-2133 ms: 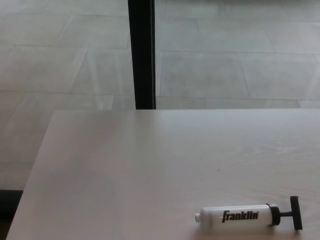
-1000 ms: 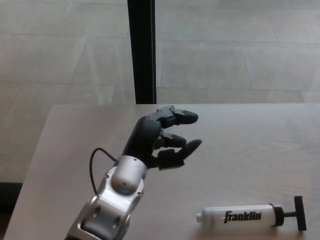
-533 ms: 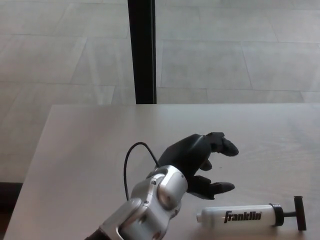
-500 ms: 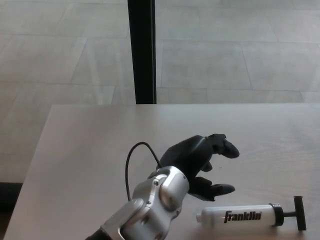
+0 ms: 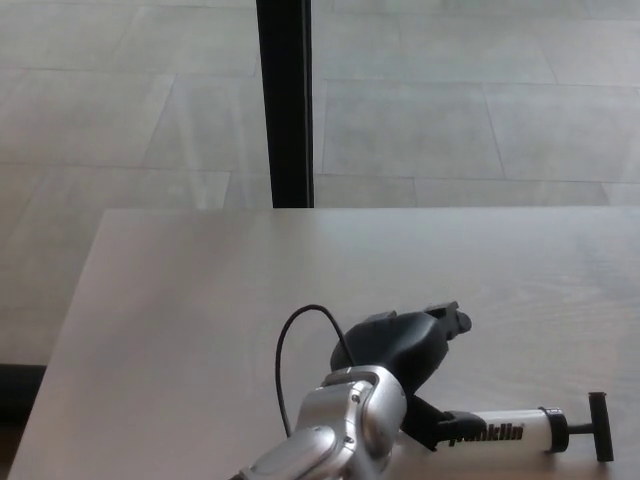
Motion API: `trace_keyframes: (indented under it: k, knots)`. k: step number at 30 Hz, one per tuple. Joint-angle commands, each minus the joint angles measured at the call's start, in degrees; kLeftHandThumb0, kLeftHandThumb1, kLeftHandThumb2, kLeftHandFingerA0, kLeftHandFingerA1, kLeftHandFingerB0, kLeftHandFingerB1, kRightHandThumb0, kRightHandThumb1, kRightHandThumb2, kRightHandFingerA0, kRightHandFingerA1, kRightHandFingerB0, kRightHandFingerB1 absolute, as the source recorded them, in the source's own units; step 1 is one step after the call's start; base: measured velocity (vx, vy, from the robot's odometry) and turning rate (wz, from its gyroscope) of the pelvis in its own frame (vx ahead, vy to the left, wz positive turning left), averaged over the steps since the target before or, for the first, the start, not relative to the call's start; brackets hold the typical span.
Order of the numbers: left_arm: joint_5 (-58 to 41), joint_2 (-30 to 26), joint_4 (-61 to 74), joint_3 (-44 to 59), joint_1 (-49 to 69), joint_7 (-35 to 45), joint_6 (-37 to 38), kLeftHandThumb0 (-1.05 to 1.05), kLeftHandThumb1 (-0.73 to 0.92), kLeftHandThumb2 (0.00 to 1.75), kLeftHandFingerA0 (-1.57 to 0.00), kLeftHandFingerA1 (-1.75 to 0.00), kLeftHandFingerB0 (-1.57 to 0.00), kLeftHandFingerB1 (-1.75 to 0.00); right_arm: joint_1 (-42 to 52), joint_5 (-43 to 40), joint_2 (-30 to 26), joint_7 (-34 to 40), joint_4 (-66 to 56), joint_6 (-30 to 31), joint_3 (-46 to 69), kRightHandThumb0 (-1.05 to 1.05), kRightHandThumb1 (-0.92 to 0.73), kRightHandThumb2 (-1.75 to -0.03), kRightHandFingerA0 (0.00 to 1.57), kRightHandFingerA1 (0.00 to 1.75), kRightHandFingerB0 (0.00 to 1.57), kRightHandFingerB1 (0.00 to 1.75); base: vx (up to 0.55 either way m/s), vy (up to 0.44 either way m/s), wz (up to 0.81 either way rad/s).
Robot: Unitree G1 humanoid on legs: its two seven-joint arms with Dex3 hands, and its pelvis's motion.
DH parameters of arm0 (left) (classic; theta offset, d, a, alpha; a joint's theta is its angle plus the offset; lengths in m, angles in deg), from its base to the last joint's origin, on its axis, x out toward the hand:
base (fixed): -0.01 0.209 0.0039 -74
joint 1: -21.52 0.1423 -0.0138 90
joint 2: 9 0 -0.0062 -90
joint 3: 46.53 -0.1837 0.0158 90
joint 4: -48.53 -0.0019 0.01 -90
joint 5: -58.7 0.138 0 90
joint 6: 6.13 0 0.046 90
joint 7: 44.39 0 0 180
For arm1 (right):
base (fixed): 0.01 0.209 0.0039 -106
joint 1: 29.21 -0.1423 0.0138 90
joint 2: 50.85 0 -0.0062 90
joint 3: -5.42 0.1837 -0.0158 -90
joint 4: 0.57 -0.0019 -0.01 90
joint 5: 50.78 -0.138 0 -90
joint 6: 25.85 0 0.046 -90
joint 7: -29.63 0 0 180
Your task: The robot uses its left hand to lift the air pump kept on the middle of the desk and use the right hand to pull out the handle
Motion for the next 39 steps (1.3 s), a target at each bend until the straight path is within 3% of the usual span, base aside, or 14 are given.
trace_keyframes:
  k: [1, 6, 7, 8, 11, 14, 15, 16, 18, 19, 31, 33, 37, 39]
  knots:
    - [5.25, 5.54, -2.25, -2.26, -0.58, 0.93, -14.52, -0.84, 0.49, 0.9, 0.0, -0.39, -0.01, -0.35, -2.81, 1.73, -2.01, 1.1, 2.4, -0.12, -0.51, -0.54, -0.59, -0.91, 0.56, 0.73, 0.36, 0.54, 0.0, 0.0, 0.0]
    - [5.26, 8.5, -3.25, -1.59, 0.32, -0.69, -14.52, -0.84, 0.48, 0.88, 0.0, -0.41, -0.05, -0.38, -3.79, 2.29, -2.21, 0.92, 3.85, -0.8, -1.15, -0.54, -0.57, -0.89, 0.57, 0.74, 0.36, 0.53, 0.0, 0.0, 0.0]
    - [5.1, 9.23, -3.38, -1.39, -0.49, 0.02, -15.37, -0.86, 0.5, 0.91, 0.0, -0.43, -0.05, -0.35, -3.99, 2.06, -2.04, 0.5, 3.72, -1.09, -1.23, -0.52, -0.7, -0.61, 0.58, 0.76, 0.42, 0.42, 0.0, 0.0, 0.0]
    - [4.81, 9.99, -3.04, -0.69, -0.18, -0.18, -15.57, -0.84, 0.49, 0.91, 0.0, -0.44, -0.03, -0.36, -4.02, 1.59, -1.78, 0.43, 3.02, -0.4, -1.1, -0.56, -0.56, -0.9, 0.58, 0.78, 0.36, 0.54, 0.0, 0.0, 0.0]
    - [4.86, 10.68, -2.1, 0.13, 0.66, -0.8, -15.26, -0.84, 0.49, 0.91, 0.0, -0.45, 0.0, -0.37, -4.94, 2.67, -2.05, 0.48, 4.15, -0.82, -2.14, -0.53, -0.7, -0.61, 0.58, 0.77, 0.42, 0.42, 0.0, 0.0, 0.0]
    - [7.44, 9.37, -2.54, -3.36, 0.84, -0.6, -15.81, -0.82, 0.49, 0.91, 0.0, -0.46, 0.0, -0.37, -5.18, 2.82, -1.97, 0.22, 4.99, -1.88, -2.5, -0.52, -0.71, -0.61, 0.57, 0.78, 0.43, 0.43, 0.0, 0.0, 0.0]
    - [8.18, 9.18, -3.95, -4.29, 1.0, -1.04, -15.75, -0.8, 0.47, 0.9, 0.0, -0.45, -0.05, -0.37, -5.3, 2.7, -1.93, 0.5, 4.85, -1.4, -2.39, -0.55, -0.56, -0.91, 0.58, 0.78, 0.37, 0.55, 0.0, 0.0, 0.0]
    - [8.99, 8.84, -4.97, -5.42, 1.28, -1.37, -15.85, -0.79, 0.47, 0.89, 0.0, -0.43, -0.01, -0.34, -5.15, 2.96, -2.13, 0.59, 4.51, -0.86, -2.54, -0.52, -0.71, -0.61, 0.56, 0.75, 0.42, 0.42, 0.0, 0.0, 0.0]
    - [10.24, 7.72, -6.03, -7.2, 1.98, -1.73, -15.35, -0.77, 0.46, 0.88, 0.0, -0.42, -0.03, -0.31, -5.07, 2.84, -2.08, 0.84, 4.2, -0.54, -2.3, -0.55, -0.57, -0.91, 0.57, 0.77, 0.37, 0.54, 0.0, 0.0, 0.0]
    - [11.14, 6.79, -6.38, -8.35, 2.03, -1.55, -15.34, -0.75, 0.46, 0.88, 0.0, -0.42, 0.0, -0.3, -5.13, 2.9, -2.04, 0.8, 3.98, -0.74, -2.37, -0.52, -0.71, -0.61, 0.56, 0.77, 0.42, 0.42, 0.0, 0.0, 0.0]
    - [20.38, 2.28, -14.86, -15.78, 5.02, -9.26, -10.39, -0.65, 0.6, 0.59, 0.0, -0.51, -0.07, -0.32, -7.65, 3.35, -2.45, 1.64, 7.24, -0.66, -2.12, -0.51, -0.55, -0.89, 0.57, 0.79, 0.39, 0.56, 0.0, 0.0, 0.0]
    - [21.61, 3.12, -16.13, -15.56, 5.61, -12.45, -8.83, -0.7, 0.42, 0.86, 0.0, -0.54, -0.02, -0.43, -7.96, 3.65, -2.49, 1.72, 7.34, -0.59, -2.42, -0.46, -0.69, -0.6, 0.56, 0.81, 0.46, 0.45, 0.0, 0.0, 0.0]
    - [22.51, 4.89, -18.81, -13.59, 6.97, -19.51, -3.19, -0.62, 0.54, 0.88, -0.3, -0.67, -0.11, -0.47, -8.35, 4.15, -2.57, 1.89, 8.35, -1.31, -2.73, -0.46, -0.55, -0.88, 0.55, 0.77, 0.42, 0.57, 0.0, 0.0, 0.0]
    - [21.69, 5.52, -19.07, -11.71, 7.45, -22.04, 0.3, -0.56, 0.7, 0.6, -0.51, -0.81, -0.2, -0.38, -8.55, 4.09, -2.43, 2.42, 7.95, -0.8, -2.58, -0.42, -0.69, -0.6, 0.57, 0.82, 0.49, 0.46, 0.0, 0.0, 0.0]
